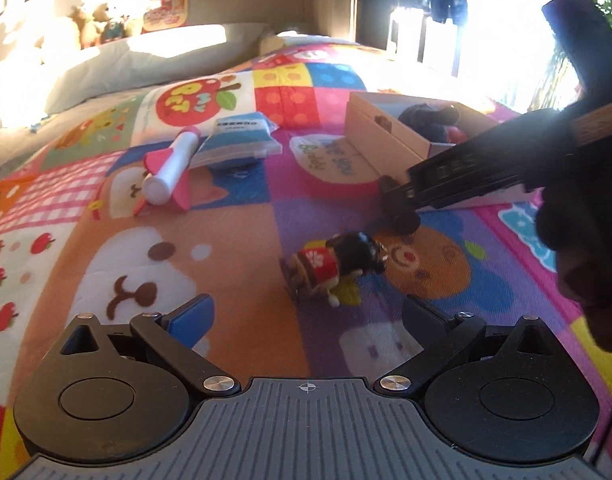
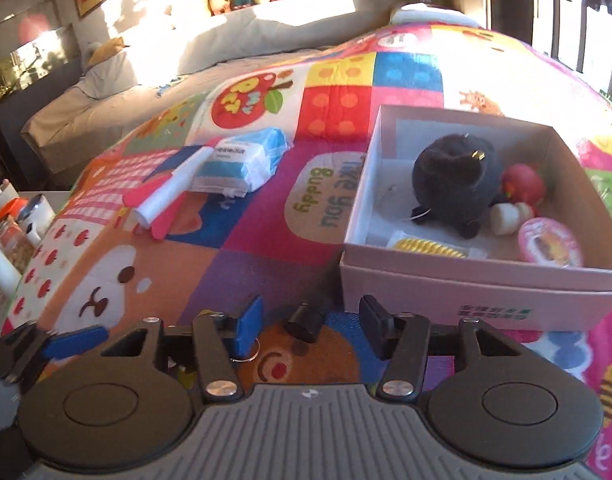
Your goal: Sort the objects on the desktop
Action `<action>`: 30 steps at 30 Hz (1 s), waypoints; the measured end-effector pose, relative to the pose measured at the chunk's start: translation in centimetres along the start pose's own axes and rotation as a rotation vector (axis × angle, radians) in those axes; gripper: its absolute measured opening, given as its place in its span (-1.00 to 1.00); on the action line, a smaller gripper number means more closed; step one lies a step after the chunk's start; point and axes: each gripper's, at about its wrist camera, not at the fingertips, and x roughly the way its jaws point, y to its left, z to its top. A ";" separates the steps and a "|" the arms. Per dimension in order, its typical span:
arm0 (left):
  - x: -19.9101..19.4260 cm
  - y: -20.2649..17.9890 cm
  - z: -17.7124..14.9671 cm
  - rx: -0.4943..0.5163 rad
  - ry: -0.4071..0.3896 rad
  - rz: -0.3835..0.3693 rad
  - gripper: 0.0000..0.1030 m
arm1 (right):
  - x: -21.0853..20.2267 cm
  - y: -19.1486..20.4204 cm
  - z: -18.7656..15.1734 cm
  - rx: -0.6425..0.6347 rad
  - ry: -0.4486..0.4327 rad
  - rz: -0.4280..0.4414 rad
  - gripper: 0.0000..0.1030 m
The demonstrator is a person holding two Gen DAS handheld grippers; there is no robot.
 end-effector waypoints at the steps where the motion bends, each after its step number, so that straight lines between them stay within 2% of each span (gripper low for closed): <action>1: -0.3 -0.1 -0.1 0.001 0.004 0.006 0.99 | 0.6 0.2 -0.1 -0.002 0.009 -0.004 -0.13; 2: -0.5 -0.1 -0.2 0.001 0.008 0.013 0.99 | 1.0 0.4 -0.3 -0.010 0.020 0.002 -0.41; 3: -0.6 -0.1 -0.3 -0.001 0.012 0.018 0.99 | 1.2 0.5 -0.5 -0.020 0.032 0.006 -0.51; 6: -0.6 -0.3 -0.2 -0.005 0.022 0.032 0.99 | 0.5 0.1 -1.3 -0.033 0.033 0.027 -0.57; 10: -0.5 -1.3 0.2 0.001 0.018 0.009 0.99 | -3.4 -1.6 -3.3 -0.077 0.007 0.059 -0.61; 12: -0.2 -2.0 0.4 0.010 0.017 -0.007 0.99 | -5.5 -2.8 -4.6 -0.112 0.004 0.037 -0.82; 14: 0.3 -2.7 0.6 0.017 0.020 -0.020 0.99 | -7.1 -4.1 -5.6 -0.144 0.007 -0.012 -0.85; 18: 1.3 -3.9 0.9 0.022 0.031 -0.017 0.99 | -8.5 -6.6 -6.6 -0.190 -0.055 -0.262 -0.84; 19: 1.3 -4.0 1.0 0.024 0.031 -0.019 0.99 | -8.6 -7.3 -6.5 -0.161 -0.055 -0.285 -0.83; 21: 1.4 -4.1 1.1 0.032 0.029 -0.017 0.99 | -9.1 -8.2 -6.4 -0.092 -0.059 -0.225 -0.78; 25: 1.3 -3.5 1.2 0.028 0.021 0.040 0.99 | -8.4 -6.2 -6.5 -0.094 -0.072 -0.116 -0.29; 27: 1.2 -2.7 1.4 0.001 0.018 0.069 0.99 | -7.5 -4.8 -6.5 -0.107 -0.063 -0.063 -0.18; 30: 1.0 -1.4 1.5 -0.035 0.017 0.091 0.99 | -5.7 -2.3 -6.4 -0.175 -0.057 -0.048 0.21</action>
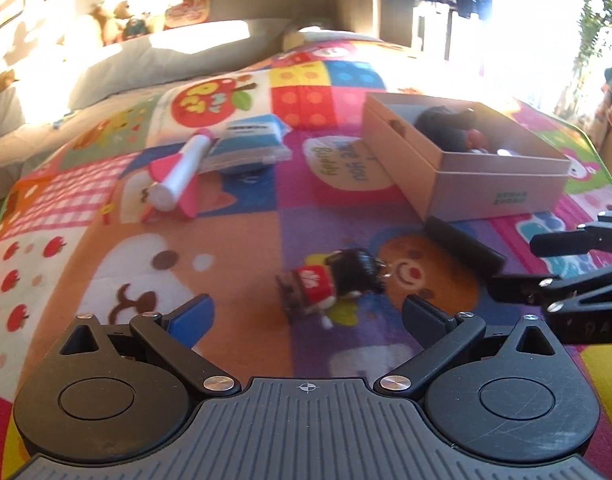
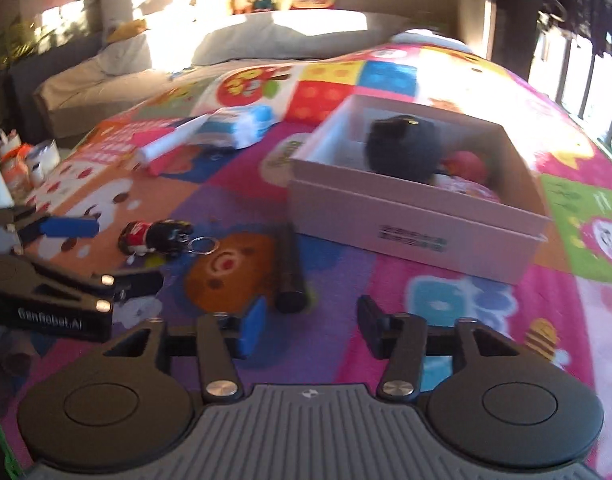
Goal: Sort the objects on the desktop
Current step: 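Lower the black cylinder onto the mat and open the right tool, then grasp the black cylinder with the right tool while the left tool grasps the red-and-black figurine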
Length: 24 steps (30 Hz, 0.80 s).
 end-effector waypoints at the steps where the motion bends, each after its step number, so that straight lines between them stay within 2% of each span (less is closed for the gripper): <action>1: 0.0 0.3 0.0 -0.005 0.001 0.006 0.99 | 0.5 0.6 0.1 -0.019 0.000 -0.009 0.25; 3: -0.1 0.9 0.0 -0.015 0.002 0.012 0.99 | 1.3 1.3 0.5 -0.044 0.003 -0.041 0.12; 4: -0.1 1.1 -0.1 -0.021 0.004 0.012 0.99 | 1.4 1.2 0.6 -0.054 -0.004 -0.083 -0.03; 7: 0.2 1.4 -0.2 -0.037 0.015 0.001 0.99 | 1.7 0.5 0.9 -0.072 -0.049 -0.276 -0.03; 8: 0.3 1.4 -0.3 -0.037 0.018 -0.006 0.99 | 1.6 0.0 0.9 -0.070 -0.055 -0.315 0.02; 9: 0.5 1.2 -0.3 -0.035 0.021 -0.014 0.99 | 1.3 -0.6 0.8 -0.055 -0.054 -0.323 0.04; 11: 0.8 0.8 -0.4 -0.028 0.027 -0.033 0.99 | 0.7 -1.5 0.4 -0.011 -0.039 -0.293 0.25; 14: 1.4 0.1 -0.4 -0.023 0.037 -0.069 0.99 | 0.3 -2.3 -0.6 0.032 -0.009 -0.257 0.41; 17: 2.1 -0.5 0.1 -0.033 0.037 -0.096 0.99 | 0.8 -2.7 -1.3 0.077 0.025 -0.232 0.73; 18: 2.3 -0.6 0.3 -0.038 0.032 -0.094 0.99 | 1.0 -2.7 -1.6 0.094 0.031 -0.236 0.75; 20: 2.8 -0.7 0.7 -0.051 0.024 -0.073 0.99 | 1.2 -2.6 -1.8 0.128 0.022 -0.251 0.94; 24: 3.5 -0.8 1.4 -0.055 0.026 -0.054 0.98 | 1.6 -2.6 -2.2 0.182 0.023 -0.235 1.00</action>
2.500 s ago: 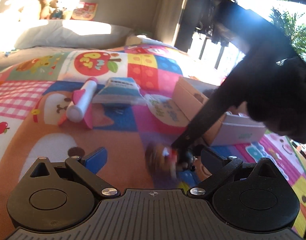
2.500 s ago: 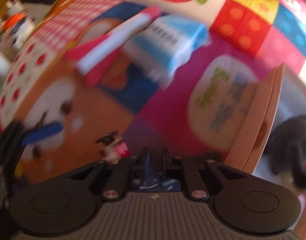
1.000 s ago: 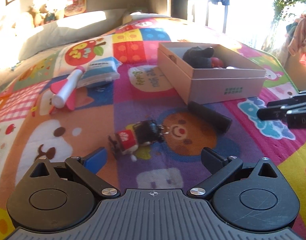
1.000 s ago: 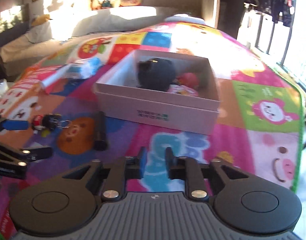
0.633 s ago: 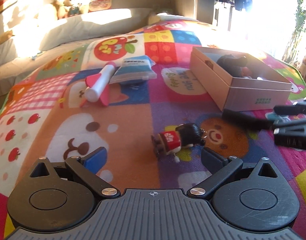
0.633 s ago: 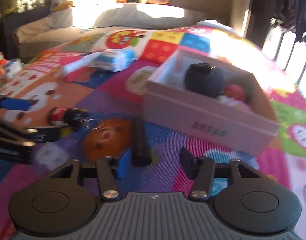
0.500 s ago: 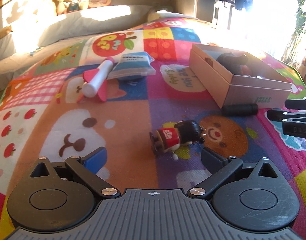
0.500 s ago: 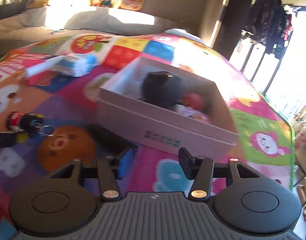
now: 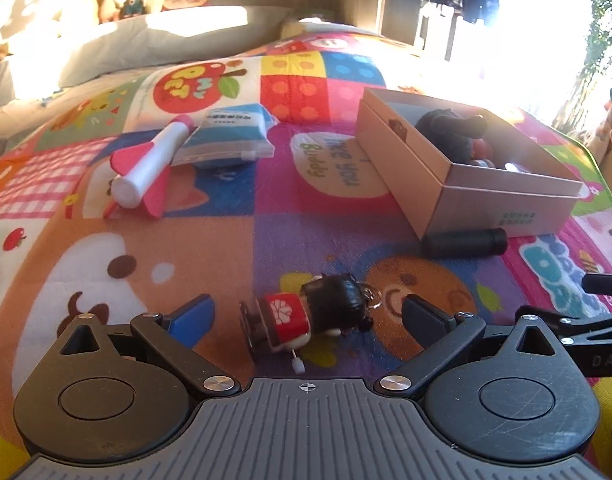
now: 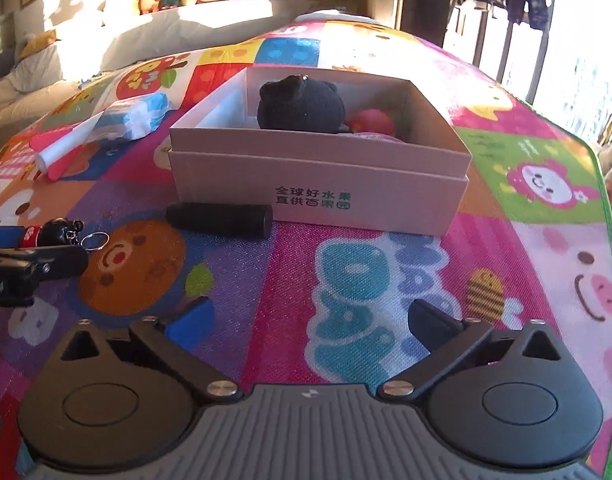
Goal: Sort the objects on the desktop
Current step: 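Grasp the black cylinder with the right tool while the left tool grasps the red-and-black figurine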
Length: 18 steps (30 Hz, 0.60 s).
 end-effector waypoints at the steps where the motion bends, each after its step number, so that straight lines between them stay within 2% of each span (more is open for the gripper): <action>1: 0.1 -0.1 0.1 0.004 0.003 0.000 0.98 | 0.0 -0.1 0.0 0.002 0.002 0.004 1.00; 9: 0.2 -0.2 -0.2 0.023 0.013 0.028 0.96 | 0.3 -0.5 -0.1 0.035 0.011 0.025 1.00; 16: -0.2 2.6 -0.5 -0.006 -0.011 0.156 0.96 | 0.3 -0.7 -0.1 0.044 0.015 0.032 1.00; 18: -0.5 3.9 -0.6 -0.046 -0.009 0.164 0.96 | 0.3 -0.7 -0.1 0.045 0.016 0.031 1.00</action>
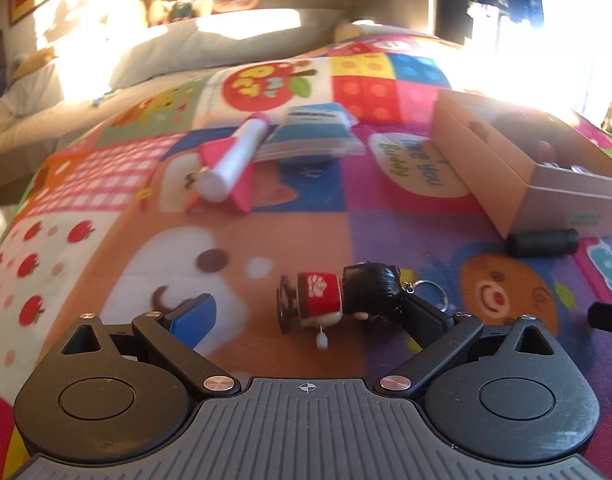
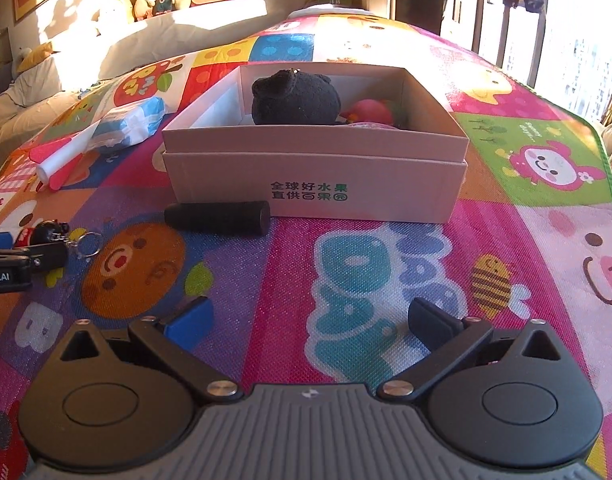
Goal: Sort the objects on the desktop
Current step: 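Grasp the black cylinder with the right tool while the left tool grasps the red-and-black figurine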
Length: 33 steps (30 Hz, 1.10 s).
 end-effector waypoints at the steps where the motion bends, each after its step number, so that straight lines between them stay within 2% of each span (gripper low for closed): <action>1: -0.1 0.6 -0.1 -0.020 0.002 -0.005 0.96 | 0.0 0.1 0.0 -0.001 0.000 -0.002 1.00; 5: -0.6 1.5 -0.5 -0.053 -0.017 -0.054 0.97 | 0.1 0.4 0.3 -0.004 0.004 -0.009 1.00; 12: -1.0 0.6 -0.7 -0.005 -0.047 -0.038 0.98 | 2.1 4.4 2.3 0.010 0.005 0.016 1.00; 15: -1.0 0.8 -0.7 -0.016 -0.042 -0.040 0.98 | 3.2 6.5 3.1 -0.030 -0.011 -0.016 1.00; 19: -0.8 1.3 -0.7 -0.045 -0.034 -0.054 0.98 | 4.1 7.2 4.1 -0.020 -0.020 -0.053 0.99; 21: -0.7 1.4 -0.7 -0.052 -0.031 -0.055 0.98 | 4.2 7.1 4.2 -0.020 -0.025 -0.031 0.77; 23: -0.7 1.4 -0.7 -0.049 -0.031 -0.055 0.98 | 3.7 7.4 4.1 -0.046 -0.041 -0.015 0.45; 27: -0.7 1.3 -0.7 -0.031 -0.026 -0.068 0.98 | 2.3 7.0 3.7 -0.070 -0.078 -0.027 0.45; 33: 0.0 0.2 -0.1 0.022 -0.011 -0.109 0.99 | -1.1 3.4 1.6 -0.063 -0.084 -0.029 0.45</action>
